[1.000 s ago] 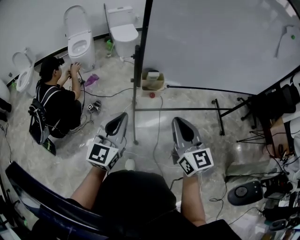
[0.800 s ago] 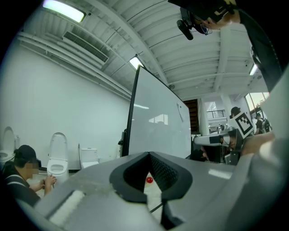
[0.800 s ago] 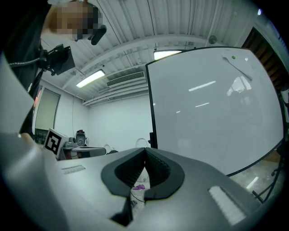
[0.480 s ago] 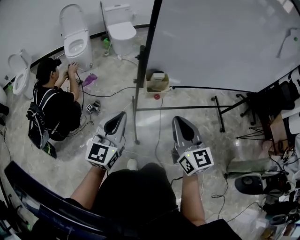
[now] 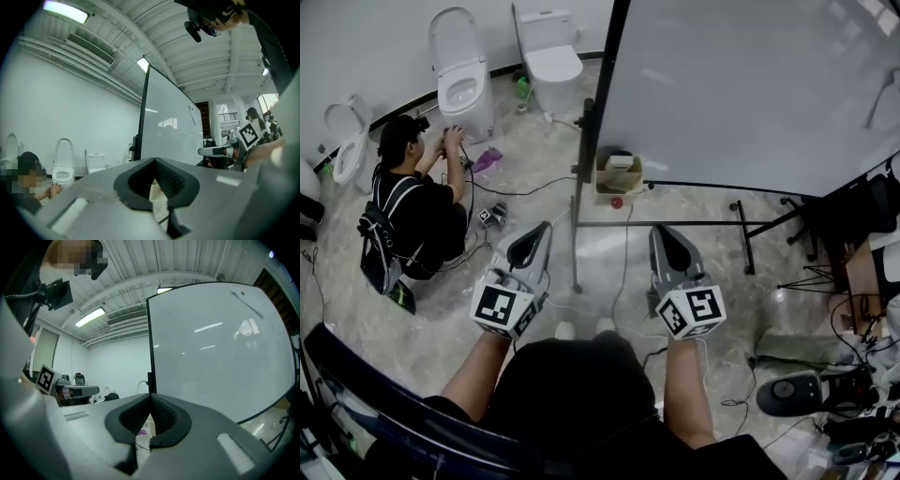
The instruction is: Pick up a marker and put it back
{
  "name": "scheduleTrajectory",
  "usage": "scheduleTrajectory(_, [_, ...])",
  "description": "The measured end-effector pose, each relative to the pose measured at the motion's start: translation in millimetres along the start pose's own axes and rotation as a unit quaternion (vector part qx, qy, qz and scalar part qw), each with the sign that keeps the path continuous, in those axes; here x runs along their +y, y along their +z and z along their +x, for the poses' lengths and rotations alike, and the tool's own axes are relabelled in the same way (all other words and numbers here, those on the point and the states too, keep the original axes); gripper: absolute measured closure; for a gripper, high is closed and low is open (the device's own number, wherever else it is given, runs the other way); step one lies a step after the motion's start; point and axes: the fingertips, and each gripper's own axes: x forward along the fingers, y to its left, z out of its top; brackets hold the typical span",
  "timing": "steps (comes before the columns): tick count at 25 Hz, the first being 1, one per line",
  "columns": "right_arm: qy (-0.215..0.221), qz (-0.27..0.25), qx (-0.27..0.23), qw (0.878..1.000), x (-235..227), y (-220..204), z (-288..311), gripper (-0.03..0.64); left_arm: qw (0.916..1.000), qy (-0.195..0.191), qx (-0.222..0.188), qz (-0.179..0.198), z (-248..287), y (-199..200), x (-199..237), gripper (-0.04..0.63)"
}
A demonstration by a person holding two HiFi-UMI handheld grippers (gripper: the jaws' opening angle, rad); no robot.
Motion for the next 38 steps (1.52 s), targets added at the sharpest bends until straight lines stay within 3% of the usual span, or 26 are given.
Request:
scheduleTrajectory(9, [0.006, -0.009, 0.016, 1.0, -51, -8, 32, 0.606, 0.9995, 0.03, 0.011, -0.006, 32, 1, -14, 0.591])
scheduleTrajectory(12, [0.017, -0.012, 0.026, 0.999, -62, -15, 43, 0.6, 0.9992, 0.038, -0.002, -0.006, 39, 2, -17, 0.591])
scheduleTrajectory(17, [0.028, -0.009, 0.043, 0.999, -80, -30, 61, 0.573, 0.9979, 0.064, 0.015, 0.0, 48, -3, -18, 0.591])
scheduleTrajectory(20, [0.039, -0.007, 0.05, 0.998, -85, -37, 70, 0.563, 0.9973, 0.073, 0.002, -0.006, 49, -2, -20, 0.591])
scheduleTrajectory(26, [0.062, -0.004, 0.06, 0.996, -87, -50, 87, 0.536, 0.9939, 0.109, 0.017, -0.004, 45, -8, -13, 0.591])
scheduleTrajectory(38, [0.075, -0.002, 0.098, 0.992, -95, -85, 111, 0.477, 0.9894, 0.144, 0.022, 0.003, 32, -7, -10, 0.591])
